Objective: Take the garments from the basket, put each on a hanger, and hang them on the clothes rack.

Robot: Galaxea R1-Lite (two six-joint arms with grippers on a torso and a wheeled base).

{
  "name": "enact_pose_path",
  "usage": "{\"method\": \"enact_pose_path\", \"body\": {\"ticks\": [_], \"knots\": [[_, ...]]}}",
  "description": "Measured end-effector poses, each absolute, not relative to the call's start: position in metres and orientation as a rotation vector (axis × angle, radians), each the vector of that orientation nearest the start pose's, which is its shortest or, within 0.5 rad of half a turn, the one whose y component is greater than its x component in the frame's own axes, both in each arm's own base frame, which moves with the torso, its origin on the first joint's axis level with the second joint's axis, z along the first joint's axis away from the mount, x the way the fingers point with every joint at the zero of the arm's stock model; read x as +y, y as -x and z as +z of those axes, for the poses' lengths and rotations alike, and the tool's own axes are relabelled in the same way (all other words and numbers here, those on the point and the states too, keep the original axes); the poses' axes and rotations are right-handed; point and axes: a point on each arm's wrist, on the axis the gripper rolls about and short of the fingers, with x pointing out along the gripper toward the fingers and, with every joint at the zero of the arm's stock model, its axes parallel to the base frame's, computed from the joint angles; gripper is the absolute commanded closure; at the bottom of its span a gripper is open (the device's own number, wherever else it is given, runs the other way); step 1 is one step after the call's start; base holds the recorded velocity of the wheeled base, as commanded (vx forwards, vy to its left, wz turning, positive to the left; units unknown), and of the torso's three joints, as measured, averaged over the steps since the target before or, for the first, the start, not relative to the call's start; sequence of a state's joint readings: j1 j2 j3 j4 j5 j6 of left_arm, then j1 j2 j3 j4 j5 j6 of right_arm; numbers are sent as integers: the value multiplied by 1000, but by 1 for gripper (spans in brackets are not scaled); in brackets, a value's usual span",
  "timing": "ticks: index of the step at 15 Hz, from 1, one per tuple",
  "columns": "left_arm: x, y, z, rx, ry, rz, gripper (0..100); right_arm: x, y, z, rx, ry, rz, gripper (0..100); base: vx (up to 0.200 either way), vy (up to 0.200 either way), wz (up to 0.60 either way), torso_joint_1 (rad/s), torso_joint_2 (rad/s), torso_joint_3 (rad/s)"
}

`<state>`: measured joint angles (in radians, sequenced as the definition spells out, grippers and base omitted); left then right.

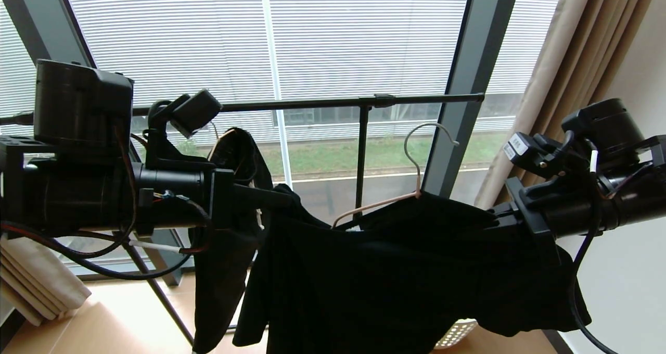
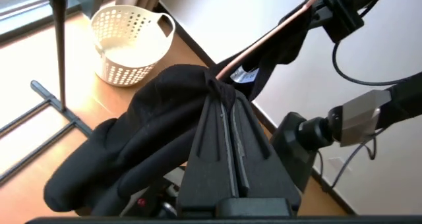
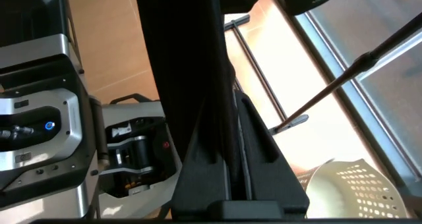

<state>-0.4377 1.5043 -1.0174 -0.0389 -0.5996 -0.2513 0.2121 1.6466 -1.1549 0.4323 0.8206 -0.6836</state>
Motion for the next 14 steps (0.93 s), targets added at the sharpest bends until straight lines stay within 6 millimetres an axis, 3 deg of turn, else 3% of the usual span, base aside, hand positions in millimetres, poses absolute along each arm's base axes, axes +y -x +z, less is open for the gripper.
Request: {"method": "enact_pose_path", "body": {"ticks": [5, 10, 14], "knots": [[-131, -231, 236, 601, 217, -959, 100, 68, -262, 203, 472, 223, 1243, 100, 0, 0, 0, 0, 0, 0], [-120, -239, 234, 586, 204, -917, 100, 46, -266, 207, 385, 161, 1252, 100, 0, 0, 0, 0, 0, 0], [-134, -234, 240, 571, 187, -976, 100, 60, -266, 199, 413, 160, 1300, 100, 0, 0, 0, 0, 0, 0]]}}
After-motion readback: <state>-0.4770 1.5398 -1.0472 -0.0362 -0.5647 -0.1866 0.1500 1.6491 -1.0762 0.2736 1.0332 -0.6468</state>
